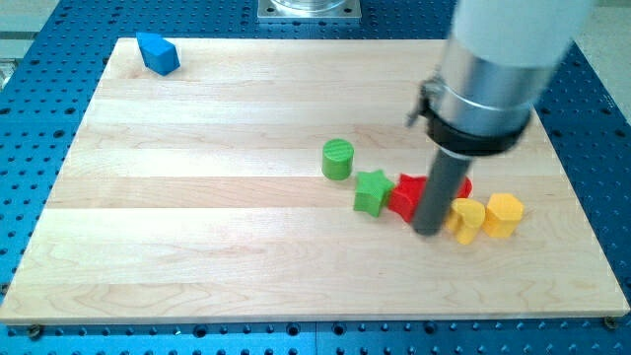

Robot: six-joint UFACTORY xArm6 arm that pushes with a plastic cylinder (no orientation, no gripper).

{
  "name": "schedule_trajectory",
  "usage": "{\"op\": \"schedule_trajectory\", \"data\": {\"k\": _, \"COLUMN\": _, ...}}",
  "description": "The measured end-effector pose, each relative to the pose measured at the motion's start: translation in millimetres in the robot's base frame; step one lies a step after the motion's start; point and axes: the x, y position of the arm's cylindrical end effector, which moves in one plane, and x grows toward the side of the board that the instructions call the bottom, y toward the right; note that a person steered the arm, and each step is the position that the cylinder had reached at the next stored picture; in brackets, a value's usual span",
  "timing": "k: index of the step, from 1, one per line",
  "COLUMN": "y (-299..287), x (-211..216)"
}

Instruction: Place the red star diagonally top right to the green circle

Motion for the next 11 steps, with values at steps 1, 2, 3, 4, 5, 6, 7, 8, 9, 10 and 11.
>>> {"op": "schedule_trajectory", "data": {"k": 1, "y": -49.7, "x": -20.5}}
{"op": "schedule_trajectory", "data": {"k": 2, "y": -80.3, "x": -36.6}}
{"op": "schedule_trajectory", "data": {"k": 3, "y": -68.7, "x": -31.4}}
{"op": "schedule_trajectory", "data": {"k": 4, "y": -66.5, "x": 10.4}}
{"op": "schedule_trajectory", "data": {"k": 5, "y": -40.9, "x": -29.7}}
{"op": "schedule_trajectory", "data": {"k": 6, "y": -31.8, "x": -92.3}}
{"op": "schedule_trajectory", "data": {"k": 7, "y": -31.0, "x": -93.9}}
{"op": "schedule_trajectory", "data": {"k": 8, "y": -13.8, "x": -61.5}}
{"op": "schedule_trajectory", "data": {"k": 9, "y": -8.3, "x": -107.5}}
{"op": "schedule_trajectory", "data": {"k": 10, "y": -2.8, "x": -126.7}}
{"op": "schedule_trajectory", "data": {"k": 11, "y": 15.5, "x": -93.8}}
